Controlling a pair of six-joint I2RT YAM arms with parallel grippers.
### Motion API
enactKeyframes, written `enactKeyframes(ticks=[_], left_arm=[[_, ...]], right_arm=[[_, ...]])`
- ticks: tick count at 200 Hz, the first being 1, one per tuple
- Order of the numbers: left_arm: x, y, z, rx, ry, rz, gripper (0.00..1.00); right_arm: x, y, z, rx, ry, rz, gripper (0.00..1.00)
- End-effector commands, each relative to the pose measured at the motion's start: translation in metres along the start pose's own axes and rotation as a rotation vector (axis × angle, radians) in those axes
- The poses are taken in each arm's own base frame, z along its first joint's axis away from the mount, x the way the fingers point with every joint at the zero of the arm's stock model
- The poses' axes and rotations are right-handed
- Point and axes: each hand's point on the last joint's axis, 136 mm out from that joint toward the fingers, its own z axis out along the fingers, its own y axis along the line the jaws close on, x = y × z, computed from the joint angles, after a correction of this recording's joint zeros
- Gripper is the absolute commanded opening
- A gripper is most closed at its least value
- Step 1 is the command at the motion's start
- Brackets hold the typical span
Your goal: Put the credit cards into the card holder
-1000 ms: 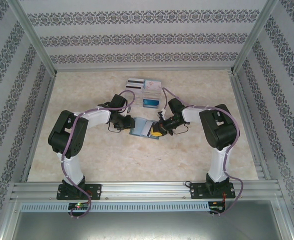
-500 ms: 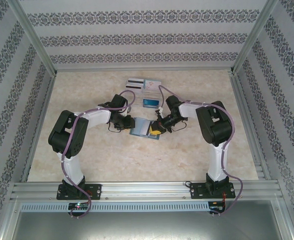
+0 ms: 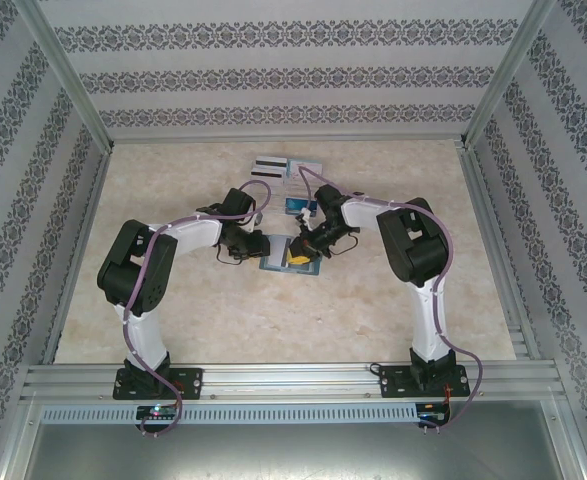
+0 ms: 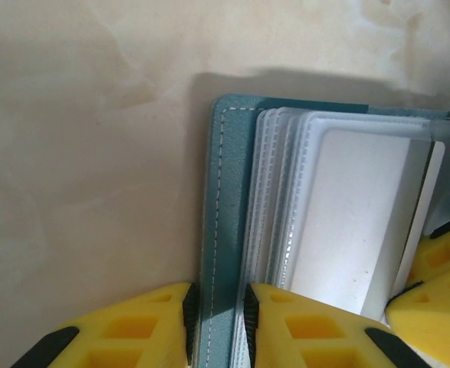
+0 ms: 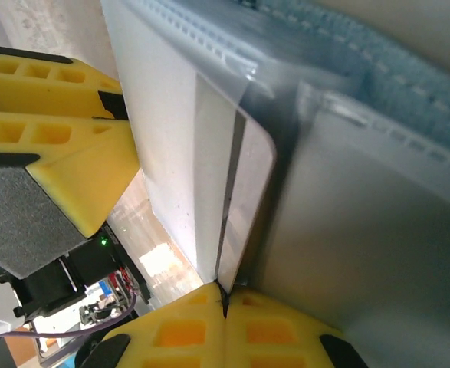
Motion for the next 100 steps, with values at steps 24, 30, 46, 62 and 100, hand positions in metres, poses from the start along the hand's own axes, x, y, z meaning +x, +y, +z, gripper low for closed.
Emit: enactKeyframes(ticks=[24,30,46,62,100], left_arm=[[0.01,-0.011,0.008,0.021,0.029,0.019,0.27],[0.009,-0.011,0.007,0.018,0.027,0.02,0.27],[0.006,-0.012,0.0,0.012,0.011,0.02,0.27],[-0.001,-0.015,-0.009,0.023,-0.012,0.016,0.27],[-0.023,-0.029,-0.04,0.029,-0.076,0.05,0.27]], right_arm=[[-0.003,-0.001,0.005,0.067,0.018,-0.055,0.02],[-0.002,0.0,0.002,0.076,0.016,-0.059,0.06],[0.0,0.006,-0.009,0.098,-0.006,-0.08,0.26],[0.002,0.012,-0.025,0.122,-0.042,-0.1,0.35],[0.011,0.026,-0.071,0.162,-0.147,-0.14,0.41]])
